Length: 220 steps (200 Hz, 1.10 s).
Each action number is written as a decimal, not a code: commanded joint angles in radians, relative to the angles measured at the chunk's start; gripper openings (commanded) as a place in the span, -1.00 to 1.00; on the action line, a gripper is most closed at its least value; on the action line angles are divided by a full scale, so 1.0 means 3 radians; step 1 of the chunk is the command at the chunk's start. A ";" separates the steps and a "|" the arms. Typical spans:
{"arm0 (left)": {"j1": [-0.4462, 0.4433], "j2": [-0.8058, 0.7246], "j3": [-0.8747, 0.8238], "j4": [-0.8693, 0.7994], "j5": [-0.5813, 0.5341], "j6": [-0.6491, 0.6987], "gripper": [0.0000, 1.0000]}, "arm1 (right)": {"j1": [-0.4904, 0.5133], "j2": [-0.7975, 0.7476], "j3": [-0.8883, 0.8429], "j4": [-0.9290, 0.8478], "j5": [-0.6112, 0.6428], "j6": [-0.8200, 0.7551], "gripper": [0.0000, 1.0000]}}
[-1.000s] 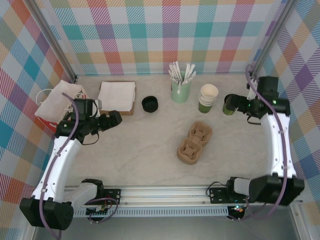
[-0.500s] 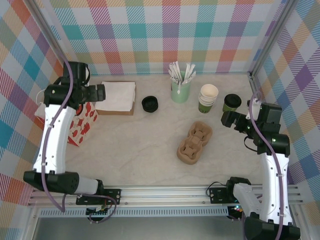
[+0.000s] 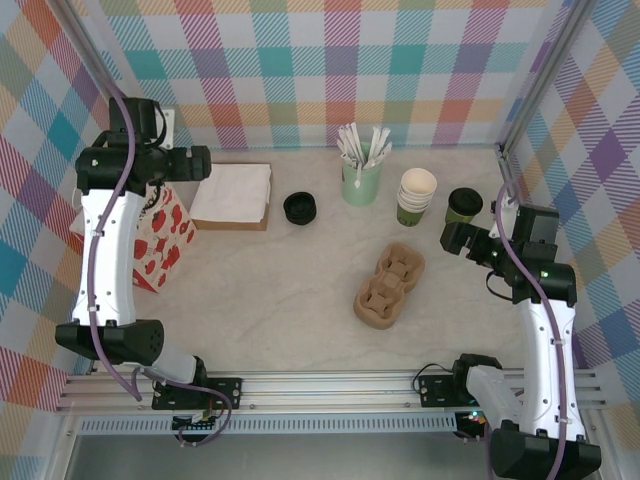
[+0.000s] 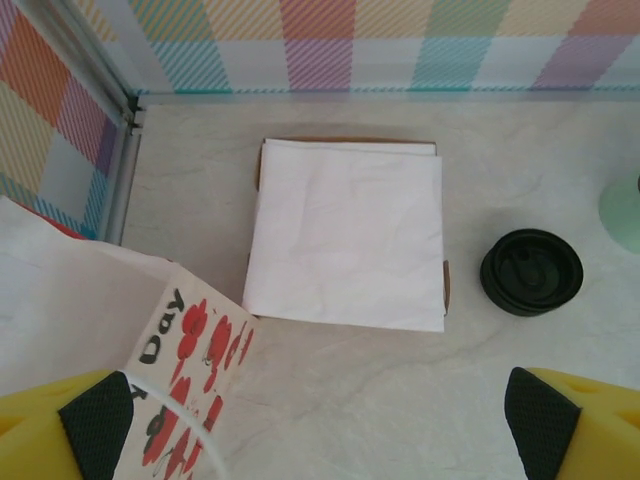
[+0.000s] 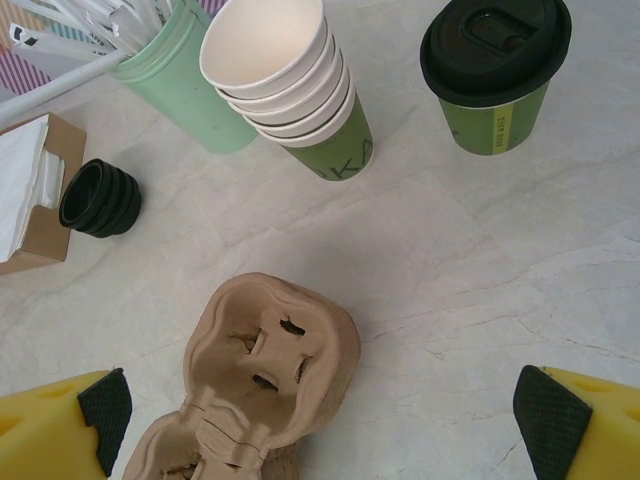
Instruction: Pack the takeout coffee
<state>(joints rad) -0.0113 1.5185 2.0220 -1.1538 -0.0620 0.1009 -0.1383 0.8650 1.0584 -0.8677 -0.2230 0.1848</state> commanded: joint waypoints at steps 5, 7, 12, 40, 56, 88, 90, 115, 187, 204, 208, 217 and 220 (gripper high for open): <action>0.0360 0.0070 0.0129 -0.0067 0.0024 -0.0013 0.95 | -0.0020 -0.0015 -0.0034 0.0054 -0.0108 0.0050 0.99; 0.0388 0.0078 0.0117 -0.0057 0.0028 -0.0009 0.94 | -0.0020 -0.0015 -0.0035 0.0054 -0.0110 0.0049 0.99; 0.0468 0.0094 0.0088 -0.0035 0.0027 -0.0003 0.94 | -0.0020 -0.0023 -0.0043 0.0054 -0.0106 0.0046 0.99; 0.0816 0.0171 -0.0071 0.0096 0.0332 -0.0013 0.92 | -0.0020 -0.0016 -0.0081 0.0067 -0.0121 0.0037 0.99; 0.0888 0.0273 -0.0122 0.0131 0.0474 0.0048 0.92 | -0.0020 -0.0015 -0.0099 0.0076 -0.0126 0.0022 0.99; 0.0952 0.0524 -0.0242 0.0213 0.0474 0.0085 0.91 | -0.0020 -0.0005 -0.0145 0.0096 -0.0151 0.0010 0.99; 0.0953 0.0537 -0.0252 0.0221 0.0469 0.0086 0.91 | -0.0020 -0.0008 -0.0147 0.0099 -0.0154 0.0012 0.99; 0.0968 0.0629 -0.0388 0.0316 0.0517 0.0112 0.84 | -0.0020 -0.0006 -0.0193 0.0103 -0.0150 -0.0013 0.99; 0.0966 0.0580 -0.0569 0.0387 0.0384 0.0195 -0.16 | -0.0020 0.0015 -0.0240 0.0140 -0.0187 0.0004 0.99; 0.0963 0.0552 -0.0573 0.0379 0.0352 0.0208 -0.42 | -0.0018 0.0013 -0.0250 0.0153 -0.0195 0.0026 0.99; 0.0958 0.0544 -0.0575 0.0379 0.0345 0.0206 -0.49 | -0.0020 0.0013 -0.0254 0.0158 -0.0202 0.0030 0.99; 0.0949 0.0520 -0.0576 0.0374 0.0337 0.0208 -0.65 | -0.0021 0.0016 -0.0261 0.0167 -0.0213 0.0043 0.99; 0.0942 0.0508 -0.0576 0.0374 0.0328 0.0210 -0.69 | -0.0019 0.0016 -0.0261 0.0167 -0.0214 0.0046 0.99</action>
<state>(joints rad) 0.2653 1.7210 1.8545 -1.0496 0.0532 0.1493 -0.1383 0.8692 0.9928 -0.8524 -0.2577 0.1879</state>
